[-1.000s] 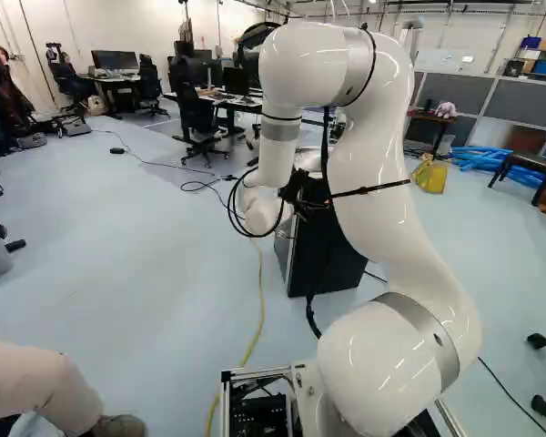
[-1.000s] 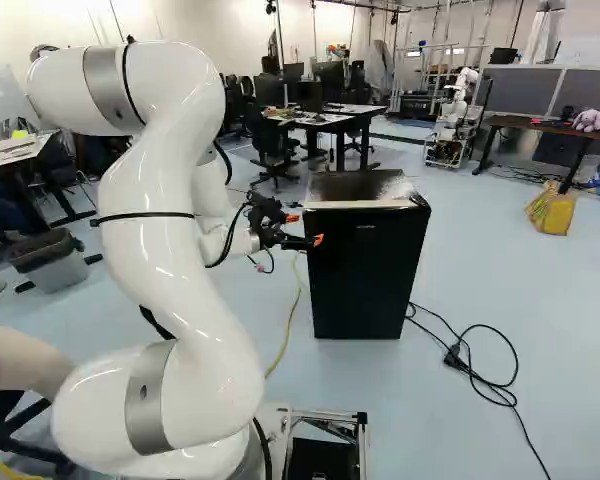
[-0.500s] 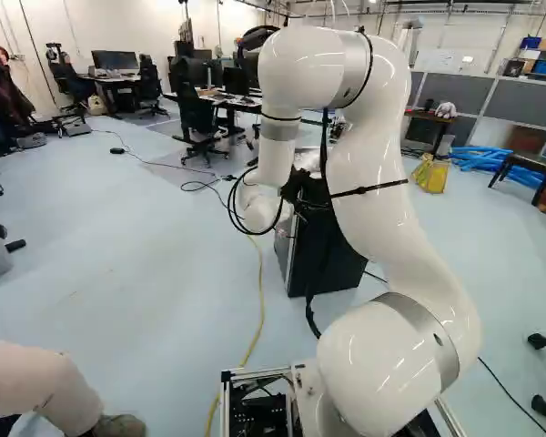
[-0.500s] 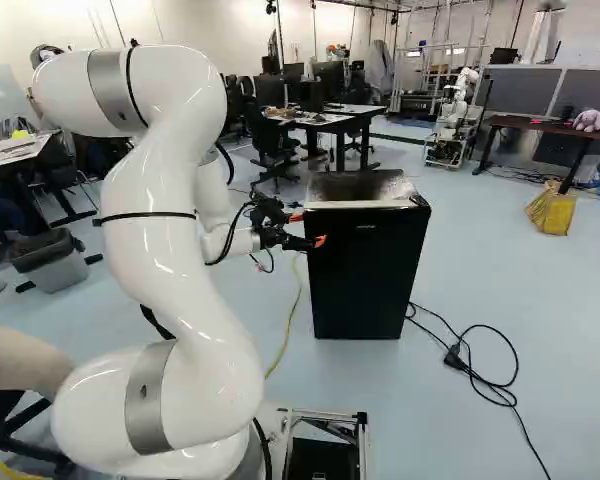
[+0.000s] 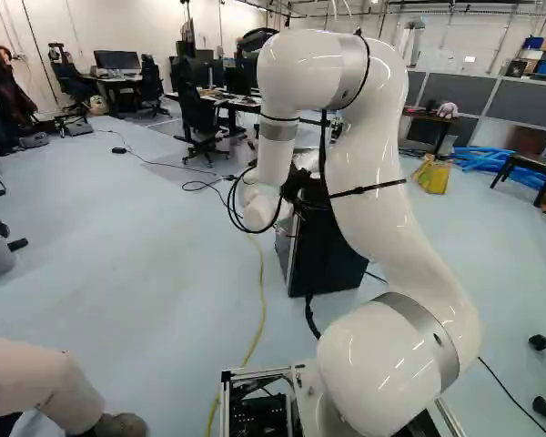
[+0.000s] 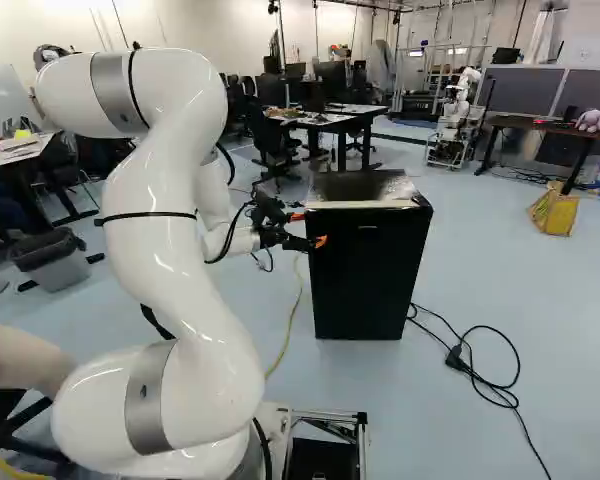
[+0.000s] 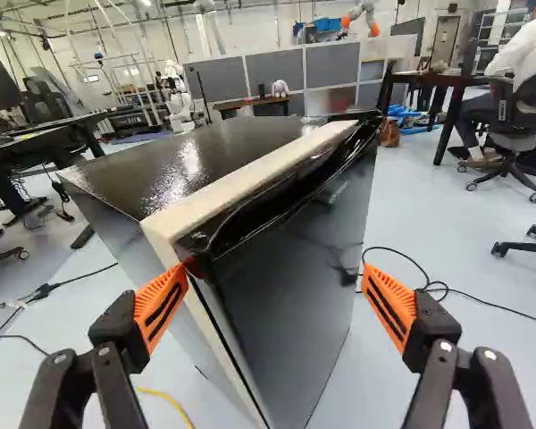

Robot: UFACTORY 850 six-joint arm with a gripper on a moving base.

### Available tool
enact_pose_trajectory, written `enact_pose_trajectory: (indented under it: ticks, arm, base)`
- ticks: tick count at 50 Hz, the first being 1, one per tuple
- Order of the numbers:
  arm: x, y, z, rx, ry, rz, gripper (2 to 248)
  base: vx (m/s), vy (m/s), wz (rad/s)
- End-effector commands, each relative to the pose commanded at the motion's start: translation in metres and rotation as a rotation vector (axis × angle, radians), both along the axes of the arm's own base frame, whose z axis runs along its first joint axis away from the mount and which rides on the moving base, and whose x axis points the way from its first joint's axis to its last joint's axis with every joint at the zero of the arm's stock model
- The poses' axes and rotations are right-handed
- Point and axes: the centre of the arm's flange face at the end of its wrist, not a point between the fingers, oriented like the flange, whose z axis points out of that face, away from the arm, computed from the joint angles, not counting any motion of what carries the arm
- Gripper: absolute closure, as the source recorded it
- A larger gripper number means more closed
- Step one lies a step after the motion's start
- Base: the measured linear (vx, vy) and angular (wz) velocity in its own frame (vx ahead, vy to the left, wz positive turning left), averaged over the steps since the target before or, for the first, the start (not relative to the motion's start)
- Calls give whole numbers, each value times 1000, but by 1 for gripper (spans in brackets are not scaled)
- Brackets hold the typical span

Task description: Grab a drink from the fridge

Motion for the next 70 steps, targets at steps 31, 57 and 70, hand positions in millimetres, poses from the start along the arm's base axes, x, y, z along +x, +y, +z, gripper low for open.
enact_pose_trajectory:
  ticks: [31,57,70]
  arm:
    - [-1,8,0,0,-1,15,3]
    - [1,10,0,1,-3,20,3]
    - [3,11,0,2,-6,19,3]
  base:
    - [0,0,0]
    - [0,0,0]
    - [0,0,0]
